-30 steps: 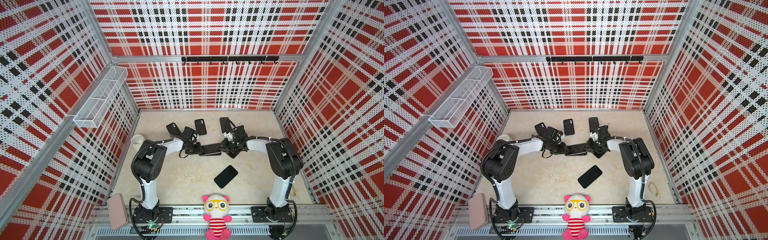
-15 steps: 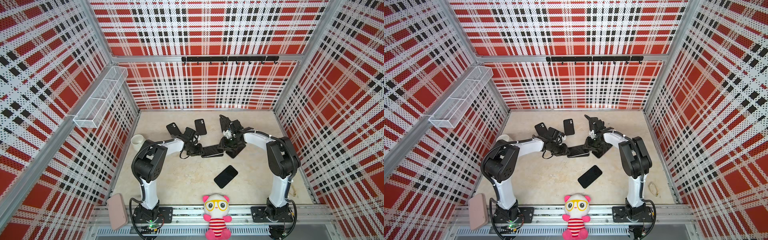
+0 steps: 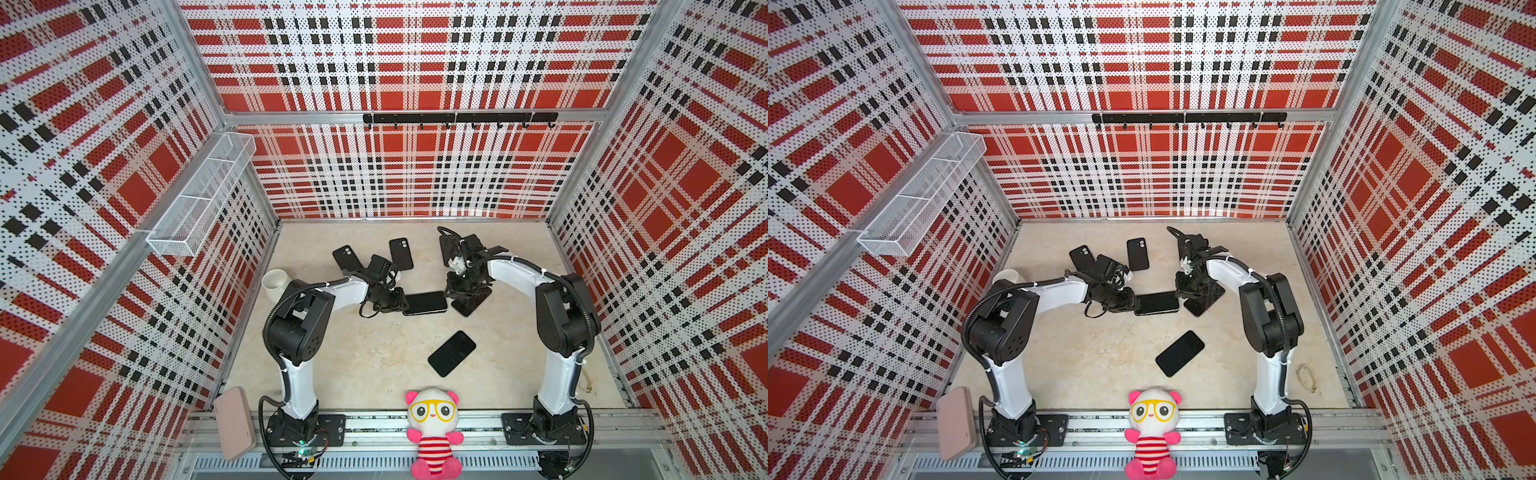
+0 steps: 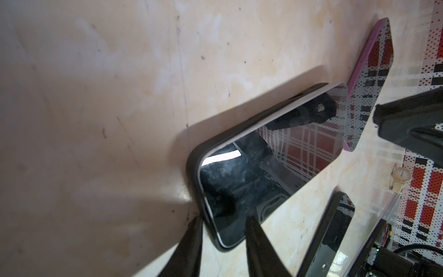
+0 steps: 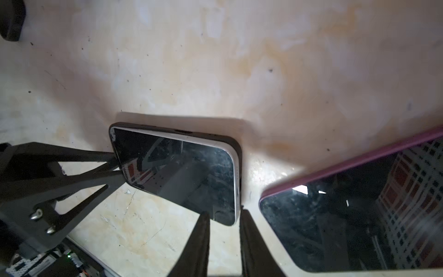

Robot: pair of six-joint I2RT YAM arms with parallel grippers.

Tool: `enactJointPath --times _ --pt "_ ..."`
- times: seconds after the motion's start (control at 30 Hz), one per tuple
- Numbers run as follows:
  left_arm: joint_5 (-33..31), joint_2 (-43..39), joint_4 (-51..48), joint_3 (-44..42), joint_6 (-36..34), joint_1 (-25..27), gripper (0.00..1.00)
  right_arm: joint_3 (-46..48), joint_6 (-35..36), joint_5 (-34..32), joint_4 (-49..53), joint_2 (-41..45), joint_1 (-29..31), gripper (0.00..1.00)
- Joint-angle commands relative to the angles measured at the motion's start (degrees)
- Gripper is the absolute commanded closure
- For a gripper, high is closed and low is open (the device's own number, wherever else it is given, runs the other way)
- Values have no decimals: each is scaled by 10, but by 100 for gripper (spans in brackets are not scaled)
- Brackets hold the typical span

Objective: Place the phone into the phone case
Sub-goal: 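Press the phone into the case with the right gripper while left holds it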

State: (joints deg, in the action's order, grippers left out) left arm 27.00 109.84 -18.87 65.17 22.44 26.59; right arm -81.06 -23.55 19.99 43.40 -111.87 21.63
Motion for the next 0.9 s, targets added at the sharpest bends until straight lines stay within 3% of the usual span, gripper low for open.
enactJointPath --times 0.0,0.27,0.67,0.87 --pt "9 -7 -3 5 -10 1 66 12 9 -3 8 -12 1 78" --pt "10 -6 -2 5 -10 2 66 30 5 14 -9 -20 4 75" --pt "16 -6 0 5 -10 1 67 79 -19 44 -47 -22 18 92" --pt "23 -2 4 3 -9 2 67 113 -36 53 -64 -35 33 92"
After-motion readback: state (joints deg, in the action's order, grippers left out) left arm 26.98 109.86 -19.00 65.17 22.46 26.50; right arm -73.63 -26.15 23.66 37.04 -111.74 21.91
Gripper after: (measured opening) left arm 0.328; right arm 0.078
